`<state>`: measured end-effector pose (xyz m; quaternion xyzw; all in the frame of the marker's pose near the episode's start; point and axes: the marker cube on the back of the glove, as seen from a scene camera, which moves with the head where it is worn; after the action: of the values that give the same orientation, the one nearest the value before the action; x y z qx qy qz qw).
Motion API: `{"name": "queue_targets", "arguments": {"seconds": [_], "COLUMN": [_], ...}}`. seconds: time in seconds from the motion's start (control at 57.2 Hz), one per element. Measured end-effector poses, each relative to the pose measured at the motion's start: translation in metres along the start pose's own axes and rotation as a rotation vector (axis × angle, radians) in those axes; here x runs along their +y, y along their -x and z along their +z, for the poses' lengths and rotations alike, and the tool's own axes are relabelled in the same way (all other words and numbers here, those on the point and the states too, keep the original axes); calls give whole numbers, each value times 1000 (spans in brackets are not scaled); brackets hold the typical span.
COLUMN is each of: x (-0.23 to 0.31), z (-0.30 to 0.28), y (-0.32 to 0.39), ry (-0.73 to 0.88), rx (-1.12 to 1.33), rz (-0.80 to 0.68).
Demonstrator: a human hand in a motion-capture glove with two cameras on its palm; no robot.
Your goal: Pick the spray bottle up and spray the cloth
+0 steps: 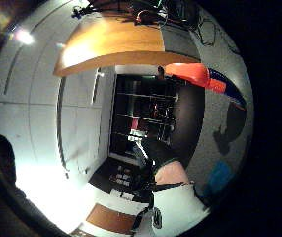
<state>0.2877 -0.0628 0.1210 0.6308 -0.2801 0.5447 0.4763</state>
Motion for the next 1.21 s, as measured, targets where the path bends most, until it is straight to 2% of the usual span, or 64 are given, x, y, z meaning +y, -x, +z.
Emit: {"name": "queue_targets", "arguments": {"seconds": [0.21,0.525,0.84,1.207], "x": [-19,-40,-62,-107], "z": [31,56,66,81], "y": [-17,-20,-17,-12], "ry": [30,-34,-92,94], "rx": [-4,-44,37,138], "rz": [56,78,58,5]}}
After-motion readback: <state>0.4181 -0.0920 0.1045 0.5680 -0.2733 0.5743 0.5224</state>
